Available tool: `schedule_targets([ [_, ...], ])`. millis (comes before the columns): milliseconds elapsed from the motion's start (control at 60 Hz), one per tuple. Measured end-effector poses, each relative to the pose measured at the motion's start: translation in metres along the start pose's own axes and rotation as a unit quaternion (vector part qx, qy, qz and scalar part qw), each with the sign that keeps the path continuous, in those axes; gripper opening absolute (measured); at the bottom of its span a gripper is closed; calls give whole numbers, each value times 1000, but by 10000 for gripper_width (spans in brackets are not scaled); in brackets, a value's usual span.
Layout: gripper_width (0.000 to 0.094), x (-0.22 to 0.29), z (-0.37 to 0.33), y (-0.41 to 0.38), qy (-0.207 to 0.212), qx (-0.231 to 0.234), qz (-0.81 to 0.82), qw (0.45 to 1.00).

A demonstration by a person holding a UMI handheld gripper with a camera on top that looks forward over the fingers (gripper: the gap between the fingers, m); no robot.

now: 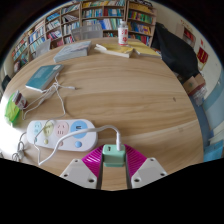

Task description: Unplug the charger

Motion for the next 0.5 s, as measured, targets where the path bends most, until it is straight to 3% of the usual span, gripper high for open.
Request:
schedule_targets([
  [83, 402, 2, 2, 1, 2, -5, -20, 1000],
  [133, 609, 8, -2, 6, 5, -19, -38, 999],
  [217, 781, 9, -10, 10, 14, -34, -47, 998],
  [300, 850, 9, -29, 0, 33, -10, -23, 999],
  [500, 853, -13, -104, -32, 69, 11, -16, 997],
])
Point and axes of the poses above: the point between the fingertips, and its own axes, seen from behind it with the camera up: y to the right, x up, z forward, the way the camera looks, the point moved 6 cm from there along -z, backward, against the way the camera looks, and after that the axes turned 14 degrees about x, right-handed, at the moved point
